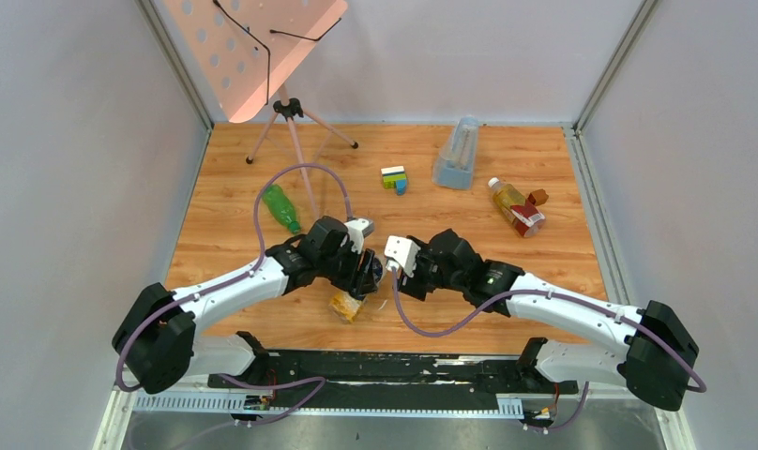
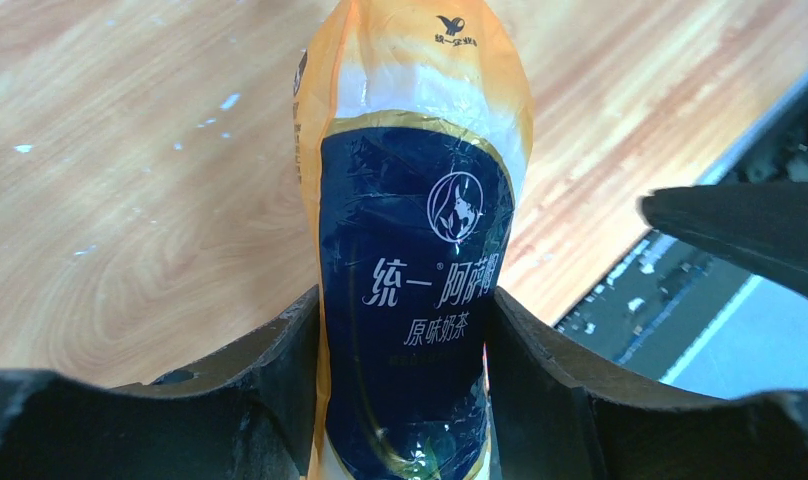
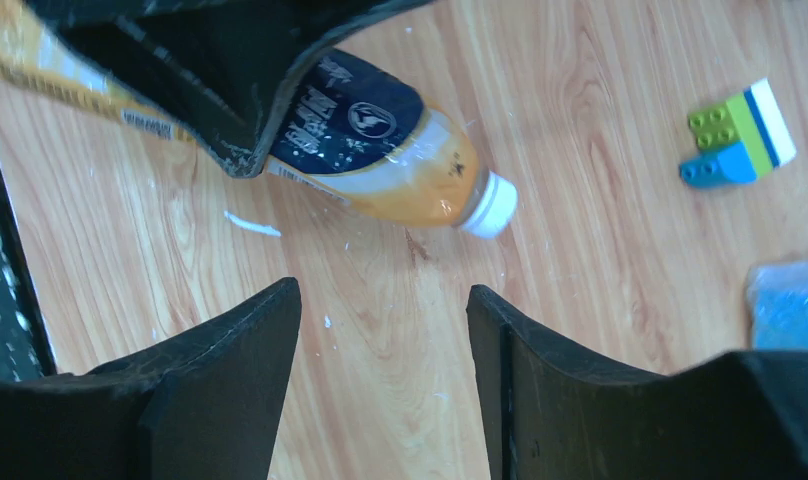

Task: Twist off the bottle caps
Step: Unscrew the bottle cap from the plastic bottle.

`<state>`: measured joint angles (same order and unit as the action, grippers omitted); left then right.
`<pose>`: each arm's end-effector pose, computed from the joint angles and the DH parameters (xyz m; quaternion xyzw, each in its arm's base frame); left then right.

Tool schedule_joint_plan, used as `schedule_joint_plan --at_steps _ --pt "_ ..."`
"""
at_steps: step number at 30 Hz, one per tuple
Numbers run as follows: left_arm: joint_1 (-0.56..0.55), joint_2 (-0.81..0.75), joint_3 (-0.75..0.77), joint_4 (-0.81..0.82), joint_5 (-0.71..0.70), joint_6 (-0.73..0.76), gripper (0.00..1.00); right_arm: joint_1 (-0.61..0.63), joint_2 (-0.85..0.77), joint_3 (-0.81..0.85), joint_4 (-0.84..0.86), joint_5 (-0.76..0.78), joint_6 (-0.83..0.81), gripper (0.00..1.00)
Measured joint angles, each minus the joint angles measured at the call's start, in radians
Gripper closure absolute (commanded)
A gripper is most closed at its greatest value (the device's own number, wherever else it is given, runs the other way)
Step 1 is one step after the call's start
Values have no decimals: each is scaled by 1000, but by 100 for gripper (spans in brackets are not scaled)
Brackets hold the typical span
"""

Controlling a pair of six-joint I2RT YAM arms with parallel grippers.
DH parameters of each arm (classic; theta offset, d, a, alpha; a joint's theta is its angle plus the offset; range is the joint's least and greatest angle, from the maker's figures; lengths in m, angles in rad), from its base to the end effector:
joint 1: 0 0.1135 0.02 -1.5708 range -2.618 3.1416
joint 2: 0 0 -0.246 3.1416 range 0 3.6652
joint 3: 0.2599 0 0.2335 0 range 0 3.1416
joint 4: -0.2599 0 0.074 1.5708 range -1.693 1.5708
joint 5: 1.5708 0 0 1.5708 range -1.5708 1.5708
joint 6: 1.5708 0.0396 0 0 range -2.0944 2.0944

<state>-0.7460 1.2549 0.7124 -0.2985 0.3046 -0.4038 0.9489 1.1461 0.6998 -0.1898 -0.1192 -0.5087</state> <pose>0.1699 -0.1732 0.1989 0.2106 0.9006 -0.3107 0.2190 0.1356 0.1972 0.2271 -0.6135 0.6469 0.1501 0.4273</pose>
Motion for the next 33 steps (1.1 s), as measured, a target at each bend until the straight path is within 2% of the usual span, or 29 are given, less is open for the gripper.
schedule_joint_plan --at_steps 2,6,10,13,17,22,26,29,33 --pt "0 -2 -23 19 -35 -7 50 0 0 -3 19 43 96 28" --pt "0 -26 -70 54 -70 -11 46 -9 -2 -32 76 175 340 27" --pt "0 -66 -86 79 -74 -10 42 -109 -14 -35 77 238 614 24" --pt "0 -99 -92 111 -68 -10 40 -312 -61 -66 100 127 806 25" --pt "0 -134 -107 151 -41 -9 37 -567 -99 -97 131 -110 987 25" --pt "0 -140 -110 177 6 4 35 -607 -61 -71 153 -370 1088 25" --pt "0 -138 -109 182 54 23 34 -606 30 -30 198 -549 1186 31" --pt "0 -128 -106 187 92 34 34 -606 100 -24 249 -647 1250 37" --pt "0 -117 -99 192 135 43 34 -606 172 -24 303 -735 1310 38"
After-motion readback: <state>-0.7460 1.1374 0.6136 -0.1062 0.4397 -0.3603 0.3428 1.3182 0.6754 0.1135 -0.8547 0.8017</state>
